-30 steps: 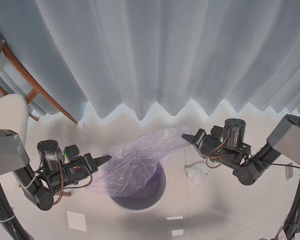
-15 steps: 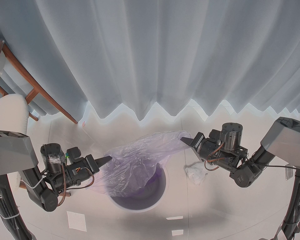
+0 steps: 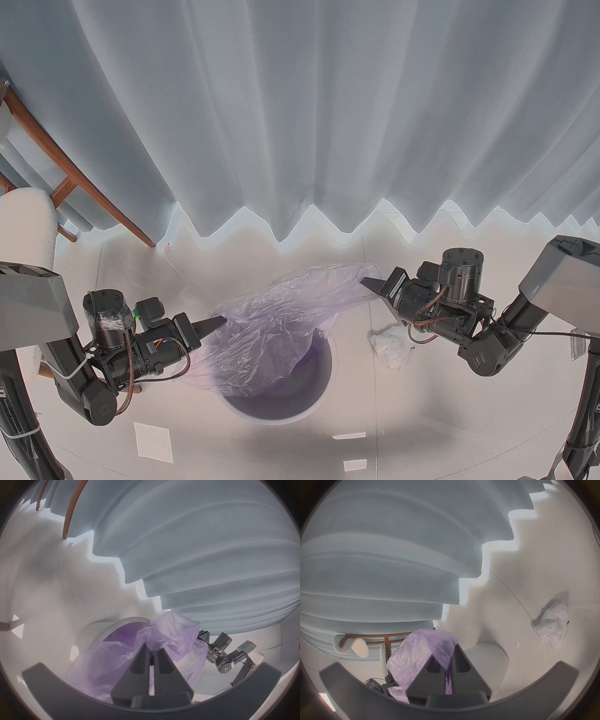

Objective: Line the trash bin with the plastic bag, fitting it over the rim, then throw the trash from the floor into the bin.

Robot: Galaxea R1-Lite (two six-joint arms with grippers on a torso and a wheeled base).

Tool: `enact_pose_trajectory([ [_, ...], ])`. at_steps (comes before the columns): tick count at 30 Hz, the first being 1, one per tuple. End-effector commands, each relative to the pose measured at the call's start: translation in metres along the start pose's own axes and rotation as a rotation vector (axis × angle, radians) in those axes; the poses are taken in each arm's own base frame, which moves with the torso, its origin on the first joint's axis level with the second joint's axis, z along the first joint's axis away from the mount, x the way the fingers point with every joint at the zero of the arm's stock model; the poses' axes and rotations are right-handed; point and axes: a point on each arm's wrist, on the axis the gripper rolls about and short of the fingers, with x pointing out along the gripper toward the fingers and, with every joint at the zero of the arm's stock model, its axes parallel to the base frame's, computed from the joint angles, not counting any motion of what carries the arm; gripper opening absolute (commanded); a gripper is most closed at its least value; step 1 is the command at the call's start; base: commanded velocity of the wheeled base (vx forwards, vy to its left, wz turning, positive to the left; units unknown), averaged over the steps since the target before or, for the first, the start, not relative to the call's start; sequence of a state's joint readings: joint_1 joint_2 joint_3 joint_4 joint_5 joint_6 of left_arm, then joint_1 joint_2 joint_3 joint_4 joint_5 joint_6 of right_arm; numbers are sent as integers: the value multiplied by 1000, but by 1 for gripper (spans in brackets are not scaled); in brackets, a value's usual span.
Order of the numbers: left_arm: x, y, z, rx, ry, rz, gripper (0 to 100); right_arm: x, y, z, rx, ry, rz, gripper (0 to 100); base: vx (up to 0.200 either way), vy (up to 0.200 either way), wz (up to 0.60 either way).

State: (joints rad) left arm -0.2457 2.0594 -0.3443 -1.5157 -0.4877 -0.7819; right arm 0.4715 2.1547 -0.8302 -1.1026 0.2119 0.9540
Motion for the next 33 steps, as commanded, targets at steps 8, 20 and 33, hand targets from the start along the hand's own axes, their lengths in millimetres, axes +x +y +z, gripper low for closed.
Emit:
enact_pose_trajectory([
  [8, 0, 0, -1, 0, 1, -1, 0, 0, 1, 0, -6, -17, 30, 0, 0, 0, 0],
  [20, -1, -1, -2, 2, 7, -1, 0, -6, 2, -6, 22, 19, 22, 100, 0, 0, 0],
  [33, -2, -1, -3, 3, 11, 0, 0, -37, 20, -19, 20, 156, 87, 100, 0, 0, 0],
])
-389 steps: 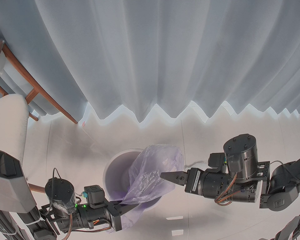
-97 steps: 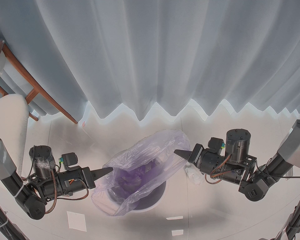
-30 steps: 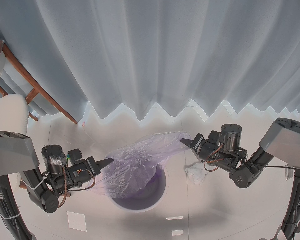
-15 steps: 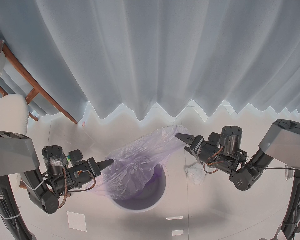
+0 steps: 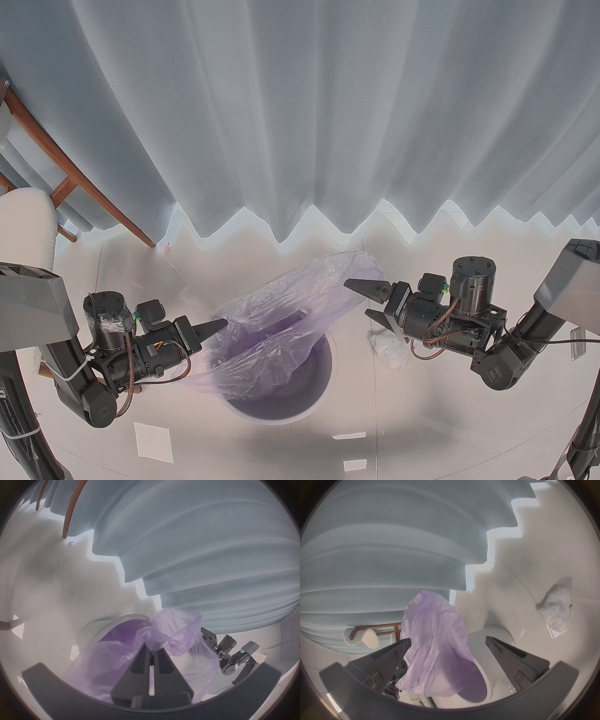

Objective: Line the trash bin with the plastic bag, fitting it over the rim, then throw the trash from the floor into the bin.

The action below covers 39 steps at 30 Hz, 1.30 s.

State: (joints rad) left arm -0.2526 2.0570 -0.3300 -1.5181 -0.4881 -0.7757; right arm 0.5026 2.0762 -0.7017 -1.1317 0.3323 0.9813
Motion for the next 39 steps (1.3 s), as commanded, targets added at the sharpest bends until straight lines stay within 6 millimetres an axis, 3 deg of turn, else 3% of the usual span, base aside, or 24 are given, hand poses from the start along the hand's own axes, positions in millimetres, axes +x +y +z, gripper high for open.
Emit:
enact_pose_trajectory([
  [1, 0, -1, 0, 1, -2, -2, 0, -10, 11, -5, -7, 25, 16, 100, 0, 0, 0],
  [14, 0, -2, -2, 4, 6, -5, 0, -21, 8, -26, -54, 101, -24, 100, 0, 0, 0],
  [18, 0, -3, -3, 6, 10, -7, 0, -23, 15, -34, -59, 140, 1, 100, 0, 0, 0],
  [23, -1, -3, -4, 5, 13, -6, 0, -23, 27, -58, -69, 219, 32, 100, 0, 0, 0],
  [30, -2, -10, -10, 14, 27, -28, 0, -18, 45, -76, 28, 275, 71, 100, 0, 0, 0],
  [39, -4, -18, -16, 23, 49, -47, 0, -8, 51, -97, 37, 324, 73, 100, 0, 0, 0],
])
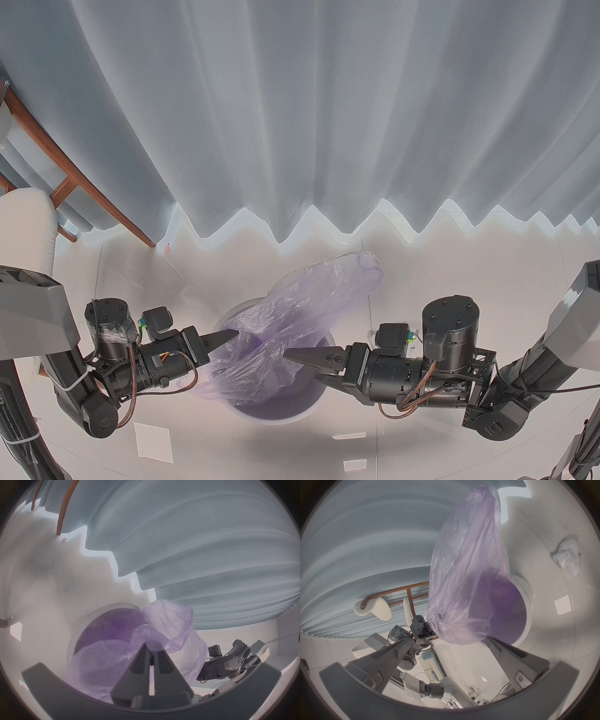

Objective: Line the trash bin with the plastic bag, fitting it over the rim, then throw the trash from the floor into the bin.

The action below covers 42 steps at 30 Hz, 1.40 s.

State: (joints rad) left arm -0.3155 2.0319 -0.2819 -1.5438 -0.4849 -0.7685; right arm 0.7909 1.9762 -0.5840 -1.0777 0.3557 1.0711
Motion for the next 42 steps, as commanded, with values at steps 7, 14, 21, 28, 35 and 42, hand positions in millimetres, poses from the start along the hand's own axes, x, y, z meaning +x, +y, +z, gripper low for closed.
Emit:
enact_pose_trajectory([
  [7, -3, -12, -4, 13, 13, -30, 0, 33, -6, -2, 27, -105, -101, 100, 0, 0, 0],
  [14, -5, -22, -15, 27, 53, -51, 0, 36, -6, -2, 34, -96, -124, 100, 0, 0, 0],
  [21, -5, -25, -19, 32, 63, -54, 0, 36, -5, 0, 32, -104, -116, 100, 0, 0, 0],
  [28, -5, -25, -19, 37, 63, -54, 0, 36, -5, 0, 32, -117, -124, 0, 0, 0, 0],
  [35, -5, -24, -18, 35, 57, -52, 0, 35, -7, -1, 31, -115, -130, 0, 0, 0, 0],
  [42, -5, -18, -4, 39, -9, -31, 0, 28, -8, 5, 30, -134, -137, 0, 0, 0, 0],
])
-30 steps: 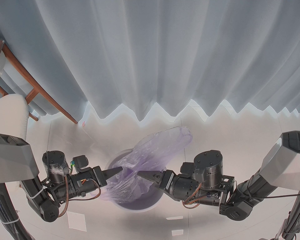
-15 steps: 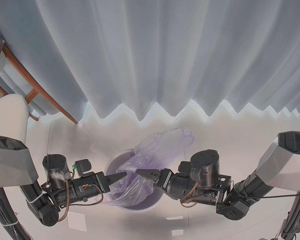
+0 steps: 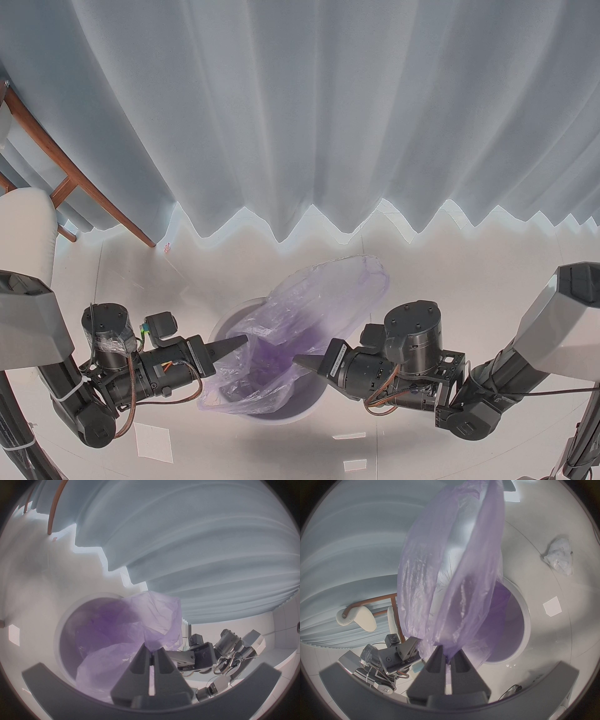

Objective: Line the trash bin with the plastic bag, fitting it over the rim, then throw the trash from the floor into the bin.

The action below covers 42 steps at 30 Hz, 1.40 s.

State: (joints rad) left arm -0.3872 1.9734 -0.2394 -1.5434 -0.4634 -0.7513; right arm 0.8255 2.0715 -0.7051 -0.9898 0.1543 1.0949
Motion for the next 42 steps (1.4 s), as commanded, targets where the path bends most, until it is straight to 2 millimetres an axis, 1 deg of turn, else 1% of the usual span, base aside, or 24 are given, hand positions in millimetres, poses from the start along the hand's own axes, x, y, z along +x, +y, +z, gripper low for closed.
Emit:
enact_pose_trajectory([
  [1, 1, 4, 12, 4, -55, 16, 0, -8, -1, 13, 6, -34, 3, 0, 0, 0, 0],
  [3, 1, 6, 19, 3, -93, 24, 0, -14, 2, 23, 11, -62, 17, 0, 0, 0, 0],
  [5, -3, 8, 30, 7, -145, 35, 0, -26, 5, 40, 22, -102, 42, 0, 0, 0, 0],
  [8, -4, 9, 40, -29, -184, 30, 0, -40, 5, 60, 34, -116, 75, 0, 0, 0, 0],
  [10, -3, 10, 43, -53, -194, 25, 0, -44, 2, 69, 39, -130, 80, 0, 0, 0, 0],
  [11, -1, 10, 46, -80, -204, 19, 0, -46, -4, 80, 48, -156, 78, 0, 0, 0, 0],
  [12, 1, 11, 47, -93, -205, 19, 0, -47, -8, 87, 55, -176, 69, 0, 0, 0, 0],
  [15, 4, 16, 48, -108, -204, 26, 0, -44, -21, 100, 73, -209, 44, 0, 0, 0, 0],
  [18, 7, 23, 46, -118, -199, 42, 0, -38, -30, 104, 83, -213, 24, 0, 0, 0, 0],
  [20, 7, 29, 49, -125, -209, 57, 0, -35, -38, 109, 93, -222, 7, 0, 0, 0, 0],
  [24, 10, 48, 49, -149, -205, 98, 0, -25, -51, 107, 101, -212, -16, 0, 0, 0, 0],
  [26, 11, 48, 49, -150, -204, 99, 0, -25, -51, 107, 100, -213, -14, 0, 0, 0, 0],
  [27, 13, 63, 47, -170, -197, 130, 0, -19, -59, 105, 100, -211, -18, 0, 0, 0, 0],
  [31, 13, 77, 45, -194, -190, 165, 0, -16, -65, 102, 101, -204, -23, 0, 0, 0, 0],
  [37, 13, 85, 36, -251, -111, 213, 0, -10, -74, 98, 113, -185, -48, 0, 0, 0, 0],
  [42, 13, 87, 33, -272, -86, 234, 0, -8, -80, 95, 120, -167, -61, 0, 0, 0, 0],
])
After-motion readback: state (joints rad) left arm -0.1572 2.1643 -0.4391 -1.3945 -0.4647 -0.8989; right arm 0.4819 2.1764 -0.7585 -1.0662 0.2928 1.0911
